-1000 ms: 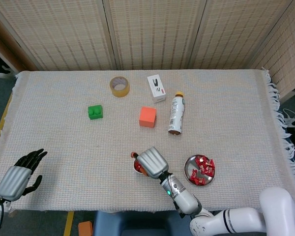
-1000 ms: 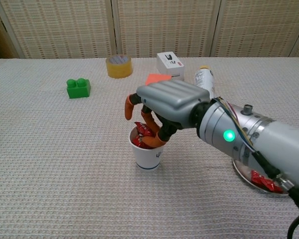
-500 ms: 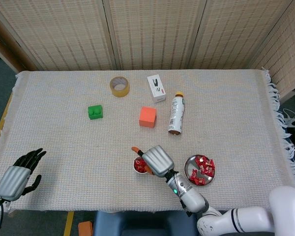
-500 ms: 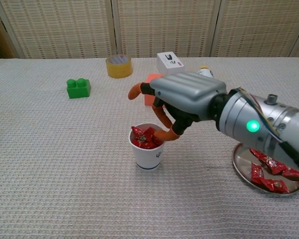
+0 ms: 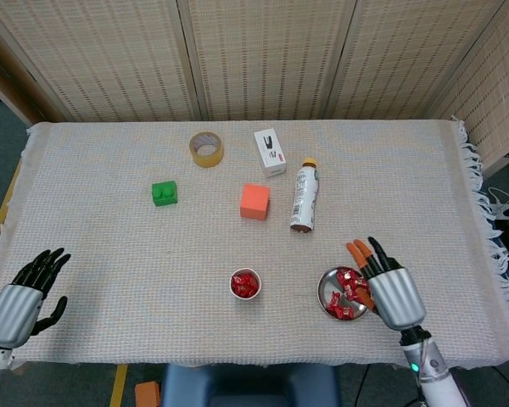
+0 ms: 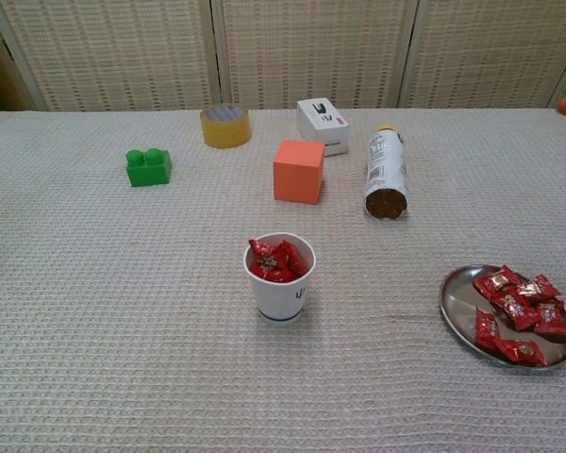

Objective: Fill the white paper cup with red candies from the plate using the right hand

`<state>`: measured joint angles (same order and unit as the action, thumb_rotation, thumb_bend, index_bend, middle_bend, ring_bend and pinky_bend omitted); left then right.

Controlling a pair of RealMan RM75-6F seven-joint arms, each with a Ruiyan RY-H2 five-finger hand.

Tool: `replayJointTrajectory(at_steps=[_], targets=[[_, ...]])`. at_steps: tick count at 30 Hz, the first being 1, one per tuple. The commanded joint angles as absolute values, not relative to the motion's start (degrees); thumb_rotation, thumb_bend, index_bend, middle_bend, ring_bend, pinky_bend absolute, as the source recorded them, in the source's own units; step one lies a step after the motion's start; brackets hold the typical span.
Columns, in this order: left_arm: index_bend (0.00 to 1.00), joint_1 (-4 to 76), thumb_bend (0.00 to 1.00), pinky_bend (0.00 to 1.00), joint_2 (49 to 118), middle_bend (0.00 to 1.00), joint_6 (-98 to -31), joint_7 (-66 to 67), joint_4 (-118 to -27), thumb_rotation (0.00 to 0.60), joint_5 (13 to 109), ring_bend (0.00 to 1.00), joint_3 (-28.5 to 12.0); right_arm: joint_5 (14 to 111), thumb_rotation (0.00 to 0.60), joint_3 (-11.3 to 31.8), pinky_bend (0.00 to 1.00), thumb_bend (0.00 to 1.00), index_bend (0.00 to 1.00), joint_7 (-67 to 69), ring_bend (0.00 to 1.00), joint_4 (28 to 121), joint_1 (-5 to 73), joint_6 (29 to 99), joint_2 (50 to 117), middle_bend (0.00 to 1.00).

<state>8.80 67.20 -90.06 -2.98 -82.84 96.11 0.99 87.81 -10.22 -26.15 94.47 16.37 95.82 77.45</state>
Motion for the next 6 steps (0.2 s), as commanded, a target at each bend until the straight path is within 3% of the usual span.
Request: replayJointTrajectory(at_steps=[1, 6], targets=[[0.00, 7.90, 0.46, 0.18, 69.25, 0.00, -92.11, -1.08, -80.98, 0.600, 97.24, 0.00, 0.42, 88.63, 0.600, -14.09, 0.35, 0.18, 0.00, -16.84, 0.00, 83.86, 5.81, 104.10, 73.94, 0.01], [0.00, 8.43, 0.46, 0.18, 70.17, 0.00, -90.54, 2.48, -81.51, 0.600, 97.61, 0.00, 0.73, 87.99, 0.600, -12.10, 0.34, 0.18, 0.00, -8.31, 0.00, 81.60, 3.14, 105.04, 71.43, 0.01]])
